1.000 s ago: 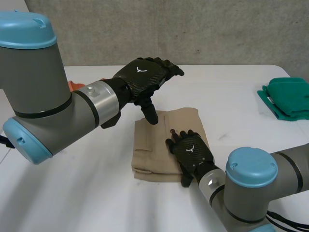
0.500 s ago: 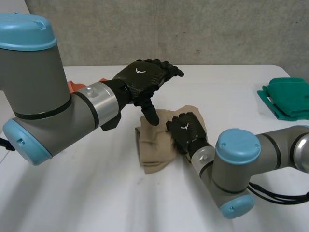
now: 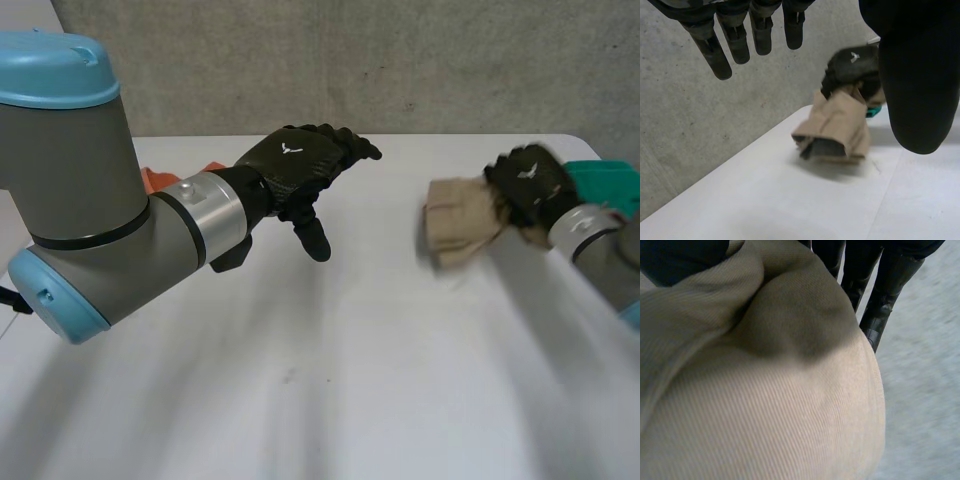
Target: Fold the laundry.
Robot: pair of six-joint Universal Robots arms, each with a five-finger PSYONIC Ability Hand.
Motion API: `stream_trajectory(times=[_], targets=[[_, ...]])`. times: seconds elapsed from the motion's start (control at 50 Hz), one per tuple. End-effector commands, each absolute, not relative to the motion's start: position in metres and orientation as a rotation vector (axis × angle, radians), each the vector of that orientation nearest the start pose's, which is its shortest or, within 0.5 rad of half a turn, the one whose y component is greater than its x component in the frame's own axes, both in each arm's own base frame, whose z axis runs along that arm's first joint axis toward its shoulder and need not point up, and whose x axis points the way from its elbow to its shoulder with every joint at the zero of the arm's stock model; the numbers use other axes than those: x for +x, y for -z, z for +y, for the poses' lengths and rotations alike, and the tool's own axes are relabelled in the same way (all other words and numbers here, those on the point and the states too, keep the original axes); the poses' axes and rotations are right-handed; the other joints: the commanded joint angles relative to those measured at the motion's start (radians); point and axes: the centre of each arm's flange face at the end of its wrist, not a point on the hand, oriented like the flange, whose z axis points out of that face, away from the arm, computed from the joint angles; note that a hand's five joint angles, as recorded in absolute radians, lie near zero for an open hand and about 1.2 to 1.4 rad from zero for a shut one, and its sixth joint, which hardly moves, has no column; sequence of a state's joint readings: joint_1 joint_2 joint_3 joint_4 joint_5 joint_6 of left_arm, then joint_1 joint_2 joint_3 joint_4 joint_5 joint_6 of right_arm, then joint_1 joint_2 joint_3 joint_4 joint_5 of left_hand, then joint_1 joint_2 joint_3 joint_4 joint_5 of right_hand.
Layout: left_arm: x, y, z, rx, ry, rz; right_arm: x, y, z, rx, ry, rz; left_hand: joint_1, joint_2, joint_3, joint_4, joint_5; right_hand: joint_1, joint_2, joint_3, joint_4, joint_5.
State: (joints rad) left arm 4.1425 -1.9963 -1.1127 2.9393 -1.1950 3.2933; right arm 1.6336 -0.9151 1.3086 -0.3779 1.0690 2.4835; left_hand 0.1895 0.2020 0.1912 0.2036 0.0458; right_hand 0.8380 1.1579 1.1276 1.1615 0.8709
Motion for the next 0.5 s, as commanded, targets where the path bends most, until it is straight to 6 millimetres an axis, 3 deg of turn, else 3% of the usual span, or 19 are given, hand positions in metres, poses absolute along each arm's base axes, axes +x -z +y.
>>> stream_trajectory(times=[0.02,0.14,0.22,0.34,0.44,0.5], targets=[[-0.346,-0.282,-0.234,-0.984,-1.571,-1.785,0.175,-0.235,-0.466,-1.260,2.490,1.645,0.033,0.020,0.031,0.019,0.002,0.558,0.238,0.269,0.235,0.351],[-0.346,-0.283,-0.233,-0.980,-1.569,-1.784,0.137,-0.267,-0.510,-1.117,2.602,1.529,0.033,0.020,0.031,0.019,0.002,0.558,0.238,0.269,0.235,0.351],[-0.347,-0.284,-0.232,-0.982,-1.568,-1.780,0.115,-0.265,-0.530,-1.067,2.607,1.501,0.033,0.020,0.031,0.019,0.002,0.558,0.238,0.269,0.235,0.351],[-0.346,-0.289,-0.229,-0.982,-1.583,-1.765,0.071,-0.234,-0.550,-1.024,2.558,1.567,0.036,0.023,0.034,0.022,0.005,0.558,0.238,0.269,0.235,0.351],[-0.346,-0.289,-0.229,-0.982,-1.583,-1.765,0.023,-0.189,-0.558,-1.025,2.475,1.662,0.036,0.023,0.034,0.022,0.005,0.558,0.238,0.269,0.235,0.351],[-0.347,-0.288,-0.228,-0.980,-1.579,-1.772,0.007,-0.157,-0.557,-1.034,2.394,1.704,0.036,0.023,0.034,0.022,0.005,0.558,0.238,0.269,0.235,0.351]])
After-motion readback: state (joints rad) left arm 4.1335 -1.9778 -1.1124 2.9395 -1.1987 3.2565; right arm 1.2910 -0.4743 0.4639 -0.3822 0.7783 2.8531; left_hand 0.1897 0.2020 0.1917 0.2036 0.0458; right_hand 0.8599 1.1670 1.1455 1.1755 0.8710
